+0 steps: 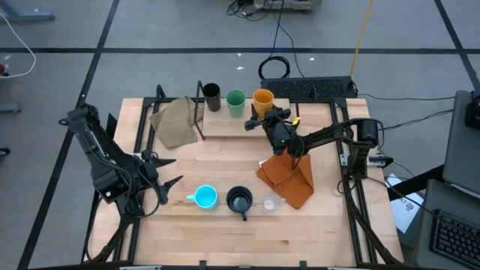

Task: Stack small to large cups/mugs on shelf
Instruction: Put the orange cup on the shelf

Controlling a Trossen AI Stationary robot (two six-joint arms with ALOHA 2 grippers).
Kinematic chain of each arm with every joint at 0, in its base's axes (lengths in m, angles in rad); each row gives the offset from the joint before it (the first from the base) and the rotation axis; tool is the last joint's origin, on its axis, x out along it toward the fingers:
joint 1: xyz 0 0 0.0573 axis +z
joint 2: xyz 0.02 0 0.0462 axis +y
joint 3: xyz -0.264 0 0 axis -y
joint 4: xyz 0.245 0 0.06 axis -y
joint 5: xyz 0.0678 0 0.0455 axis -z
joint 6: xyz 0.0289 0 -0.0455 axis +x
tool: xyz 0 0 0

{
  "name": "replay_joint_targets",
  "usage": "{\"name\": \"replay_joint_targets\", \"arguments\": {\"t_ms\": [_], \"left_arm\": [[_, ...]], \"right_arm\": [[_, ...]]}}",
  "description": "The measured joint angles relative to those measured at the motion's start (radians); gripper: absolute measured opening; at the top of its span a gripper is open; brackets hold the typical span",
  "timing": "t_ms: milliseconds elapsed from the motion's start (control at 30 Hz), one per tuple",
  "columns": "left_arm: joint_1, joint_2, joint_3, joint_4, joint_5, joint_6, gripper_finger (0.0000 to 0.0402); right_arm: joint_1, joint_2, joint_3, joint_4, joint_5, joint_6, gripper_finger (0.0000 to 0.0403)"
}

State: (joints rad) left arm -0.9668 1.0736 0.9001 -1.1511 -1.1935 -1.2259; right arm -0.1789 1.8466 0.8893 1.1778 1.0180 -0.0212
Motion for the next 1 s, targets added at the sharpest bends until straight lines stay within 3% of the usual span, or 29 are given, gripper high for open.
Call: {"name": "replay_joint_targets", "arguments": {"t_ms": [233, 333, 567, 1000], "left_arm": [[0.000, 0.000, 0.000, -0.001, 0.000, -0.005, 0.0291], [0.000, 0.000, 0.000, -0.001, 0.000, -0.008, 0.0292], [0.000, 0.000, 0.000, 0.000, 0.000, -0.014, 0.0292], [0.000, -0.001, 0.000, 0.000, 0.000, -0.027, 0.0292]], "right_arm": [[-0.017, 0.020, -0.018, 0.030, -0.004, 0.036, 0.0283], [-0.033, 0.074, -0.018, 0.096, -0.060, 0.027, 0.0283], [-0.054, 0.181, -0.014, 0.293, -0.117, -0.100, 0.0283], [-0.095, 0.262, -0.001, 0.378, -0.135, -0.174, 0.0283]]}}
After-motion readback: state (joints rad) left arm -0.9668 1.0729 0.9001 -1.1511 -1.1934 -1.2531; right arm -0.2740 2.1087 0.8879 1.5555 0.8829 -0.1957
